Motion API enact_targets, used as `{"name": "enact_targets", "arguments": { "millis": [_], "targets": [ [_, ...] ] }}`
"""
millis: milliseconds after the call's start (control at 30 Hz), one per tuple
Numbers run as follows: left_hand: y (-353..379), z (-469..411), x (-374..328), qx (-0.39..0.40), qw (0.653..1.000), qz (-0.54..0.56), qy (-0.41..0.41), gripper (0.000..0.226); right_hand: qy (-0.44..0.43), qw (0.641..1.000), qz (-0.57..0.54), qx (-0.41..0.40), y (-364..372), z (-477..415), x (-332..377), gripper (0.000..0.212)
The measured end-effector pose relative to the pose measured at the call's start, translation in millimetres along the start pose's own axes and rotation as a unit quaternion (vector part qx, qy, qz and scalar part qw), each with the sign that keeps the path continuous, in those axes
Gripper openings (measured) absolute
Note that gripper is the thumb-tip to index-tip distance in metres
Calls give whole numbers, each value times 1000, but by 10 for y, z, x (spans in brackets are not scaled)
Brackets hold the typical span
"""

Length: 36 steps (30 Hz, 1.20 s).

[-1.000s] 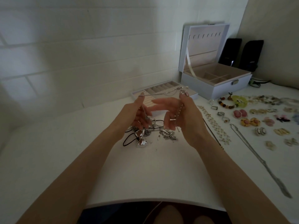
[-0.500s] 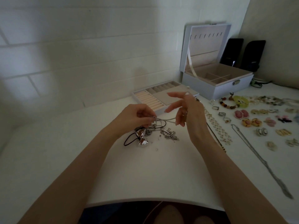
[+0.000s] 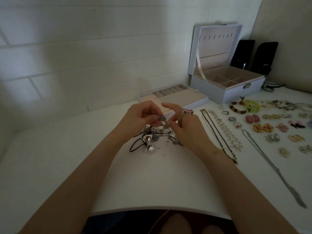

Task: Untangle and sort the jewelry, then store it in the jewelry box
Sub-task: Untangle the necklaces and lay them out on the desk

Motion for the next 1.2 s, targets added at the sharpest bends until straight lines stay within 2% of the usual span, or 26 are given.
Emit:
{"name": "enact_targets", "arguments": {
  "millis": [167, 267, 600, 933, 1133, 1200],
  "targets": [
    [11, 15, -22, -6, 1000, 2, 12, 20, 31, 997, -55, -36, -16, -5, 24, 17],
    [18, 23, -25, -7, 1000, -8, 14, 18, 41, 993, -89, -63, -54, 0, 49, 6],
    [32, 21, -30, -17, 1000, 12, 0, 13, 26, 996, -40, -74, -15, -6, 46, 11],
    [43, 24, 16, -38, 996, -80, -17, 10, 39, 992, -82, -89, -26, -3, 47, 11],
    [30, 21, 9, -51, 990, -125, 39, 4, 42, 991, -99, -82, -26, 7, 50, 11],
    [31, 30, -10, -49, 989, -131, 51, 13, 43, 992, -91, -76, -19, 6, 46, 12]
  ]
}}
Point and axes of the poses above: each hand's wrist, its own z-axis away from the middle knuckle, its own y-axis out of the palm, x = y × z, the point moved 3 cm from there along -z, towards the middle knuckle, and after that the axes turned 13 degrees about -y, right-handed, at the moved point
